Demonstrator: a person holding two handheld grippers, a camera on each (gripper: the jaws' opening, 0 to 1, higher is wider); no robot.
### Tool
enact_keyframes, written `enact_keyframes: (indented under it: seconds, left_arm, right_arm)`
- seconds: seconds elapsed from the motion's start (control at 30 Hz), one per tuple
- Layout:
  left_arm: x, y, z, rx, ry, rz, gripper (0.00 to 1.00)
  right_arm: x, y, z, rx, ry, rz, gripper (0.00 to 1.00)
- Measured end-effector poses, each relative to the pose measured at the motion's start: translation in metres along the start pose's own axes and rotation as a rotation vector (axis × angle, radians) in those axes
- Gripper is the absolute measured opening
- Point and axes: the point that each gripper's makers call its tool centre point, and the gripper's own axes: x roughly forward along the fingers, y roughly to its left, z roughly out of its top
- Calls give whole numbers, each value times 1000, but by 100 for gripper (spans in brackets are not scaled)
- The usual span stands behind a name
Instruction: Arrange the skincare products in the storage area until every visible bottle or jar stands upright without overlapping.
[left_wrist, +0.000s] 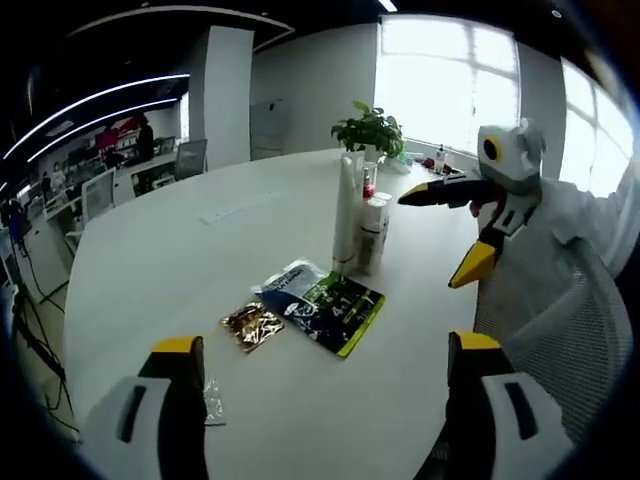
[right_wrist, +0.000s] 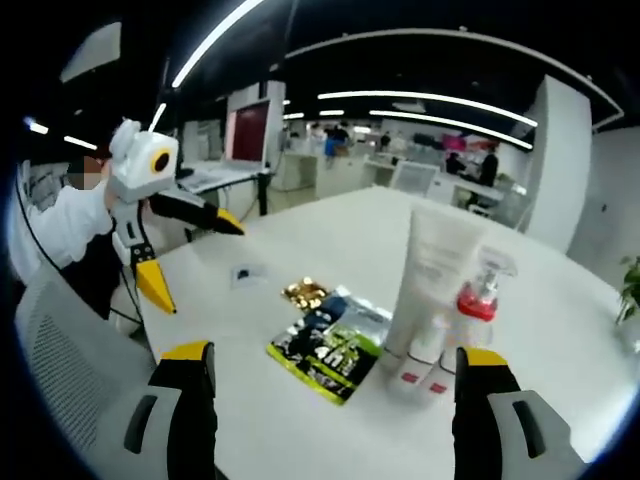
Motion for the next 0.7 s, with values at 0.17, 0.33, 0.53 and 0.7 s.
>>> enact_keyframes:
  seconds: [0.17,0.33,0.53,0.7]
  left_arm:
    - [0,4,0,-13,-7,0,99]
    - [2,11,-7,-17,14,18,99]
    - [1,19,-14,-27,33,27,99]
    - [-1,30,-24,-38,63,61,99]
  right_arm:
    - [-3,-4,-2,22,-5,-16,100]
    - [-3,-11,-10,39,15,-33,100]
    - [-6,-15,-10,63,8,-46,100]
    - [-4,-15,-13,70,17,-40,100]
